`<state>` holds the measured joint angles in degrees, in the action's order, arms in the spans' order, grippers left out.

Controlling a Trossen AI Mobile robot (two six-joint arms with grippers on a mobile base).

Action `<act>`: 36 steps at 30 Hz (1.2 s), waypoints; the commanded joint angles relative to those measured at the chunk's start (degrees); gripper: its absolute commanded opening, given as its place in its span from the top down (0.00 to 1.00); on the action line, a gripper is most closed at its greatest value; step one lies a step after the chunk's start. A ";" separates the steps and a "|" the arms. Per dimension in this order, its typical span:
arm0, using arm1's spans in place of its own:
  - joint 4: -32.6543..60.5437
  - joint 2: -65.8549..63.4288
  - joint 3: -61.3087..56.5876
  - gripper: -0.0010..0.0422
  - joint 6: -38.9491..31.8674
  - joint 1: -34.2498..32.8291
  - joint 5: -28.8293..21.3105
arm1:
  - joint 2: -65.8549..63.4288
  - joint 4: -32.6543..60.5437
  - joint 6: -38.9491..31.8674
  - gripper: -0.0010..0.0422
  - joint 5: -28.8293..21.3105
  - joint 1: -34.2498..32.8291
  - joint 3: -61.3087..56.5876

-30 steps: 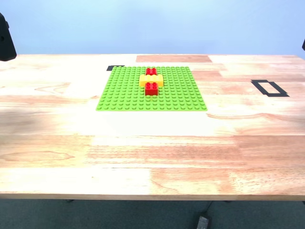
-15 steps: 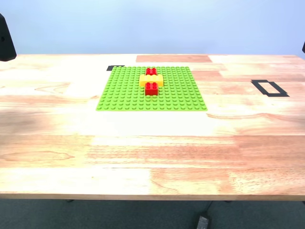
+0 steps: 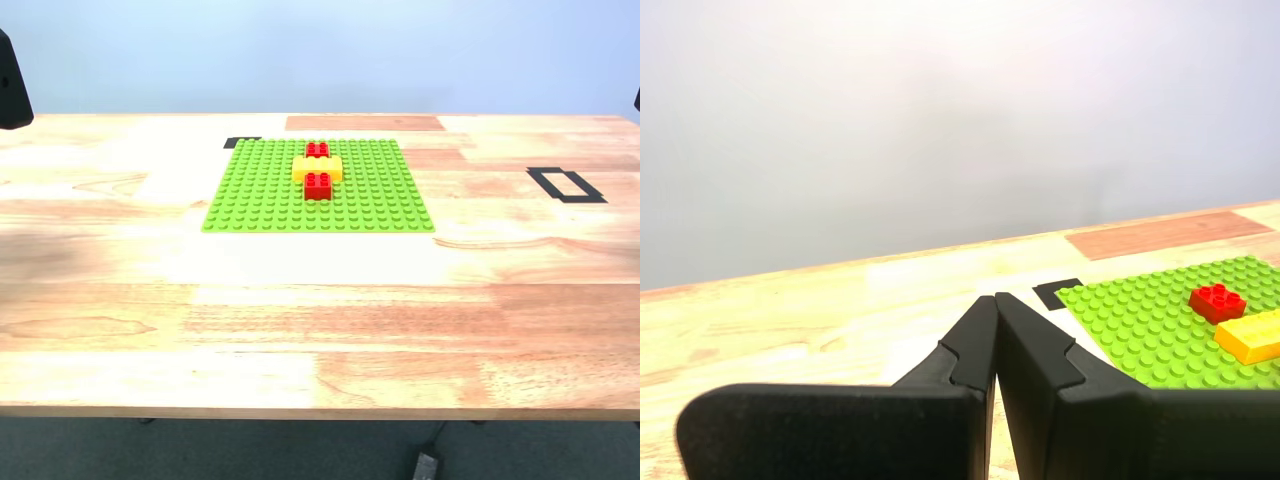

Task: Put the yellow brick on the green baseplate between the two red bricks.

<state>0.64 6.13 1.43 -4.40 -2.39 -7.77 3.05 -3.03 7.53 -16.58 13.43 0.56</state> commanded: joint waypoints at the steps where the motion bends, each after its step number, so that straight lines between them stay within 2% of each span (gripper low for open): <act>1: 0.02 0.00 0.02 0.98 -0.02 0.02 -0.11 | 0.00 0.02 -0.37 0.98 -0.09 0.04 0.02; 36: -0.04 0.00 0.00 0.98 -0.02 0.00 -0.13 | 0.00 0.00 0.24 0.98 -0.09 0.00 0.02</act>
